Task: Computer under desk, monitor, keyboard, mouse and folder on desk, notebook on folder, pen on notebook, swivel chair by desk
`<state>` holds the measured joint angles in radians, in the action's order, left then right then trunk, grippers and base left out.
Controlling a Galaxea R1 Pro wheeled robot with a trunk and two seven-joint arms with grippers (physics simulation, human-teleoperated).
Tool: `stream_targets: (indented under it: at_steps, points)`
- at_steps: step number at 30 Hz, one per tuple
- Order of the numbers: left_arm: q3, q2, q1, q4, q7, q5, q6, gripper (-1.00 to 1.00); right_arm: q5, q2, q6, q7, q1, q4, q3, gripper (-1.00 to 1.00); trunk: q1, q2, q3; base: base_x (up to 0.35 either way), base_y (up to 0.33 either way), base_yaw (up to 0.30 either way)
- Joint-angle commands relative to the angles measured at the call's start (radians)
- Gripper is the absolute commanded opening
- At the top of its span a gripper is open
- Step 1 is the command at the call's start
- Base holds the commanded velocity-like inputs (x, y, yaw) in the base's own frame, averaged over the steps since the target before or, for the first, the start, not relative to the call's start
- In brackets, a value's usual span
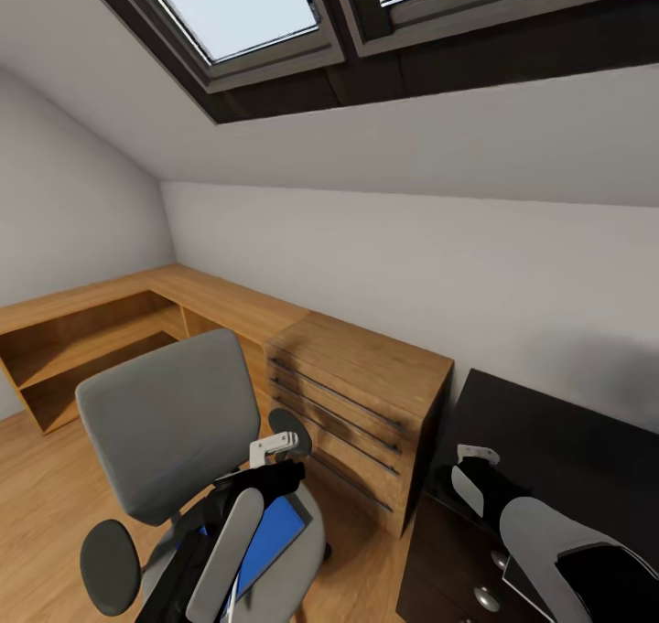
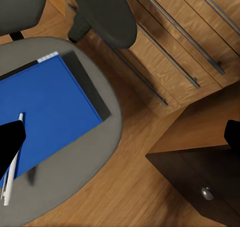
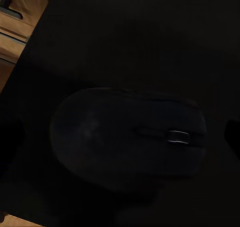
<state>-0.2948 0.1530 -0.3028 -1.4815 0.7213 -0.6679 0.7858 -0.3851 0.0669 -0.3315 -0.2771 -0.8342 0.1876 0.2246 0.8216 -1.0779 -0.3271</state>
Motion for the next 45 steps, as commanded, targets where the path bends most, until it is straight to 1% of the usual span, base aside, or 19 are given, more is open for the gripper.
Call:
stream_targets:
  at_steps: [1, 5, 27, 34, 45]
  points:
    - [-0.001, 0.000, -0.001, -0.001, 0.010, -0.010, 0.001, 1.00, -0.009, 0.001, -0.006, -0.005, 0.000, 0.003, 0.009, 1.00, 0.004, -0.008, -0.005, 0.000, 0.000, 0.000]
    - [-0.001, 0.000, -0.001, -0.001, 0.010, -0.010, 0.001, 1.00, -0.009, 0.001, -0.001, -0.003, 0.000, 0.003, 0.009, 1.00, 0.019, -0.036, -0.017, 0.000, 0.000, 0.000]
    - [-0.003, 0.001, -0.001, 0.021, 0.008, -0.009, 0.001, 1.00, -0.007, 0.005, 0.021, -0.002, 0.000, 0.005, 0.009, 1.00, 0.019, -0.036, -0.017, 0.000, 0.000, 0.000]
    - [-0.003, 0.002, -0.001, 0.021, 0.009, -0.009, 0.001, 1.00, -0.008, 0.008, 0.018, -0.002, 0.000, 0.004, 0.009, 1.00, 0.046, -0.085, -0.039, 0.000, 0.000, 0.000]
    - [-0.003, 0.002, -0.001, 0.021, 0.007, -0.010, 0.001, 1.00, -0.008, 0.009, 0.017, -0.003, 0.000, 0.004, 0.009, 1.00, 0.046, -0.085, -0.039, 0.000, 0.000, 0.000]
